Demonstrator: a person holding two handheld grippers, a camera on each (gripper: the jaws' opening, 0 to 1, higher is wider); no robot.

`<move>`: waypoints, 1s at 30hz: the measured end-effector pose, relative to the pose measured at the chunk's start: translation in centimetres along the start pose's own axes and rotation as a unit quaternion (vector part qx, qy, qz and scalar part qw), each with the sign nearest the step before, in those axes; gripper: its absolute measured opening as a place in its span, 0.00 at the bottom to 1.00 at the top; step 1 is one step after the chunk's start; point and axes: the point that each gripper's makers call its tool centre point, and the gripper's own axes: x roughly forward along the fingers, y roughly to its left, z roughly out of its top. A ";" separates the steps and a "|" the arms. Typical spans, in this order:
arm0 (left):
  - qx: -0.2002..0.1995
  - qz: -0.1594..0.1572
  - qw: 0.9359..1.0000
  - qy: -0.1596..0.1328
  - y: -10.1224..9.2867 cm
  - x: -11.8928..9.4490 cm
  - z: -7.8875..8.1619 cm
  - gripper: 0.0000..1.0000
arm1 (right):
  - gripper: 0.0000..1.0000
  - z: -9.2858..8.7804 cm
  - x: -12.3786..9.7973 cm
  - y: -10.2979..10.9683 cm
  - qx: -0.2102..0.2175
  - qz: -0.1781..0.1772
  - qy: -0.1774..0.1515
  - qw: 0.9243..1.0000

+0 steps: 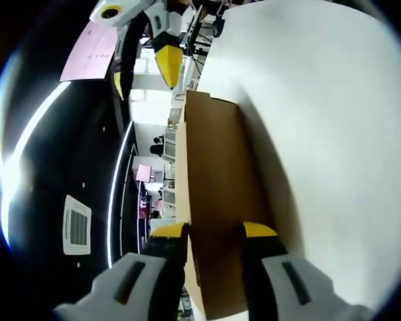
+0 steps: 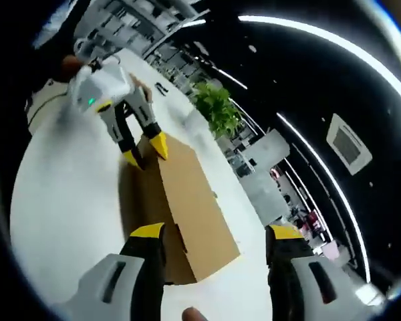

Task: Operate the shoe box by opening the lid, removing the specified soft item, and placing it in the target area until the item is outside and the box remains undamaged.

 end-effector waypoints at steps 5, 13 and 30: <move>-0.002 0.004 1.000 0.000 -0.1 0.1 0.0 0.31 | 0.63 -0.2 1.0 2.3 -0.014 0.013 0.006 1.000; -0.003 0.004 1.000 0.005 -0.1 0.1 -0.1 0.31 | 0.60 -0.6 1.7 3.1 -0.075 -0.005 0.013 0.997; -0.010 0.004 1.000 0.014 0.0 0.0 -0.1 0.30 | 0.60 -1.1 4.4 5.8 -0.128 -0.008 0.038 0.991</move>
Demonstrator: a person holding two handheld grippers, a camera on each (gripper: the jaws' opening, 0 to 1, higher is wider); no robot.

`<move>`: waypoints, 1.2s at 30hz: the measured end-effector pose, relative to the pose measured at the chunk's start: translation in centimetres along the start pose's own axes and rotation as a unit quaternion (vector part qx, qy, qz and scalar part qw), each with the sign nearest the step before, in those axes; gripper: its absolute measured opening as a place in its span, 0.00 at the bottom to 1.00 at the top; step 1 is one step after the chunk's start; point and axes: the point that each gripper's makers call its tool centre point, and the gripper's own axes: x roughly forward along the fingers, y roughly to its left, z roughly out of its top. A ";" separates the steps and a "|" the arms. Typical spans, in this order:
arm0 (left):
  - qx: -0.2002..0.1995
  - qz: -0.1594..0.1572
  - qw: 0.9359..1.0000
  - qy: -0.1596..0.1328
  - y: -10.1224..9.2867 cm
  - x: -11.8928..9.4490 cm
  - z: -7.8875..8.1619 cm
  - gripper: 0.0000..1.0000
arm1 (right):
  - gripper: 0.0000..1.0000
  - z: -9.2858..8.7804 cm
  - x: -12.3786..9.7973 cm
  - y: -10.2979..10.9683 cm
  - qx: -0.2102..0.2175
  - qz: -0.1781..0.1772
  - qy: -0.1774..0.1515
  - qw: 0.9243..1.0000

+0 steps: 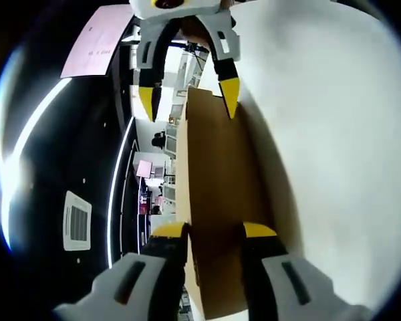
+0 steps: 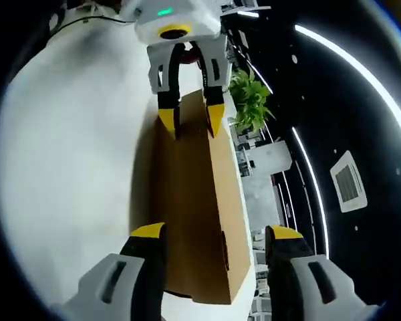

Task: Operate the shoe box by opening the lid, removing the specified soft item, and placing it in the target area until the item is outside and the box remains undamaged.

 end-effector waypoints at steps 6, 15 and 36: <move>0.000 0.002 1.000 0.001 0.0 0.0 0.0 0.30 | 0.55 0.2 0.7 -0.1 -0.023 -0.008 0.015 1.000; 0.001 0.004 1.000 0.000 0.0 0.0 0.1 0.30 | 0.51 -0.1 0.7 -0.6 -0.027 -0.013 0.023 0.999; -0.004 0.011 1.000 -0.011 0.0 -0.1 0.1 0.30 | 0.30 -0.1 1.5 1.1 -0.063 0.018 0.022 0.998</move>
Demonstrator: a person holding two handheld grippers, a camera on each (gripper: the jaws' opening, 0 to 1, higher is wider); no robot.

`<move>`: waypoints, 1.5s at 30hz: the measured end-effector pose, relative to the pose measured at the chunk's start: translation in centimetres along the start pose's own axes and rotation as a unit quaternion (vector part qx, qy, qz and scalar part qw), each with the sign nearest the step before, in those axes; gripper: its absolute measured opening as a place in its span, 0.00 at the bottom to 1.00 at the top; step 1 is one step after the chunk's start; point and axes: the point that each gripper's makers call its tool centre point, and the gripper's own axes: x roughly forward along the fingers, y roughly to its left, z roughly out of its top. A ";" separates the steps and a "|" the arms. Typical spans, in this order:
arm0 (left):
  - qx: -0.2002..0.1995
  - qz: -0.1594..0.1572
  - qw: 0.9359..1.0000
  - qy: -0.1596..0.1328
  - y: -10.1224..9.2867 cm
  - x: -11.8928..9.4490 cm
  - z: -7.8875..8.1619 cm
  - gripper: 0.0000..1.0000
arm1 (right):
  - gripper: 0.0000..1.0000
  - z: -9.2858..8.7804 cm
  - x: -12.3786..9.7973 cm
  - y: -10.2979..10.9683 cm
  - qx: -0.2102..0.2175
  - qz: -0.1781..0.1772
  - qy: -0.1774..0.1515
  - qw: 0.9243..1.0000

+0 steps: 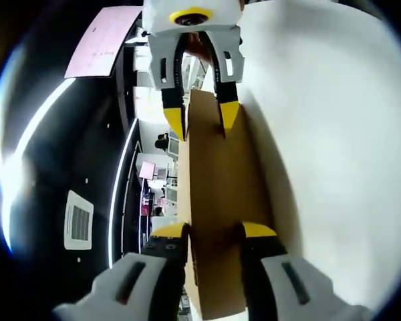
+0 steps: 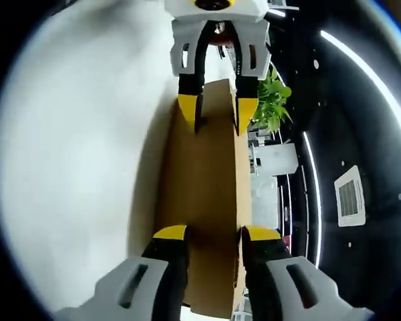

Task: Operate the shoe box by opening the lid, removing the specified soft item, and placing it in the target area until the item is outside and the box remains undamaged.

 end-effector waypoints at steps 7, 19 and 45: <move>0.002 -0.002 1.000 0.008 0.1 0.1 -0.1 0.30 | 0.30 0.0 -0.2 -0.1 0.003 -0.005 -0.004 1.000; 0.007 0.003 1.000 0.013 0.0 0.0 -0.2 0.30 | 0.30 -0.2 -0.3 0.0 0.003 -0.012 -0.001 1.000; 0.000 -0.004 1.000 0.015 1.1 -0.6 0.0 0.29 | 0.29 -0.1 -0.8 -0.9 0.013 -0.009 -0.003 1.000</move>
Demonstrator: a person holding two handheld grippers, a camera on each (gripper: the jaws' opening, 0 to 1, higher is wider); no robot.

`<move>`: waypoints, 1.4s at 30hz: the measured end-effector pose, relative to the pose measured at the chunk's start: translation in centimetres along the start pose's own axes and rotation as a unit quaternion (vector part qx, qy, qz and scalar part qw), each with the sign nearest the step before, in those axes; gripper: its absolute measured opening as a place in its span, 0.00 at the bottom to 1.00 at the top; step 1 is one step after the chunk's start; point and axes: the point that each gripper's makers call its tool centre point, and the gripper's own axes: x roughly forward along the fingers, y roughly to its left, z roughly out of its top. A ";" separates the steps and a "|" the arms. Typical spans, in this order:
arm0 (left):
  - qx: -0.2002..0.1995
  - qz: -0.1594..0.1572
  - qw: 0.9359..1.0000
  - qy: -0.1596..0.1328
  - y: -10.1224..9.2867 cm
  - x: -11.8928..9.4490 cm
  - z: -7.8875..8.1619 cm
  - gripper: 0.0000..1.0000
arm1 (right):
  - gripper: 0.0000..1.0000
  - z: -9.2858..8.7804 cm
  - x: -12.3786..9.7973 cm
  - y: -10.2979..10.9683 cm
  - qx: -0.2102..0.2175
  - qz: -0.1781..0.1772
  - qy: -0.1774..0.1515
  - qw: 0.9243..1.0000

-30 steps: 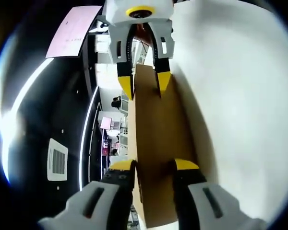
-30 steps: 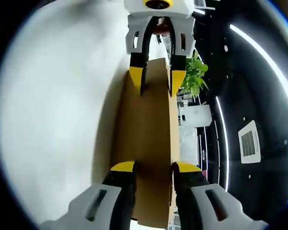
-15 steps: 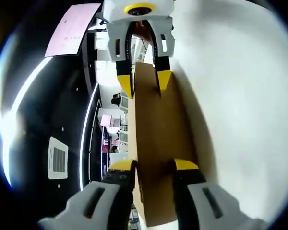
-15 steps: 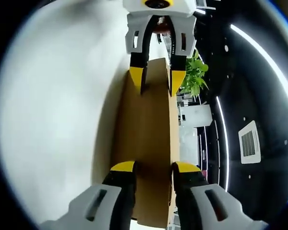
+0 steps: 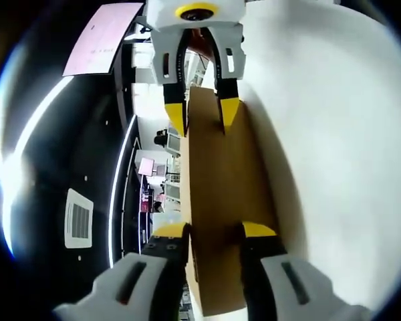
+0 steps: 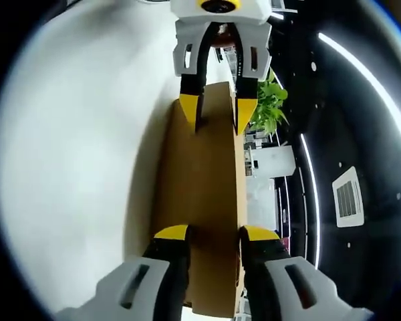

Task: Operate the shoe box by opening the lid, removing the specified soft item, and placing it in the target area until the item is outside and the box remains undamaged.

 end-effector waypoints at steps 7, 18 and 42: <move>-0.001 0.005 1.000 -0.002 0.7 -0.4 0.0 0.29 | 0.28 0.2 -0.3 -0.7 0.004 -0.005 -0.001 1.000; -0.014 0.008 1.000 0.000 1.3 -0.5 0.0 0.29 | 0.28 0.4 -0.5 -1.3 0.003 -0.004 -0.001 1.000; -0.016 0.028 0.999 0.007 2.2 -0.7 -0.1 0.29 | 0.28 0.8 -1.0 -2.3 0.000 -0.016 -0.001 1.000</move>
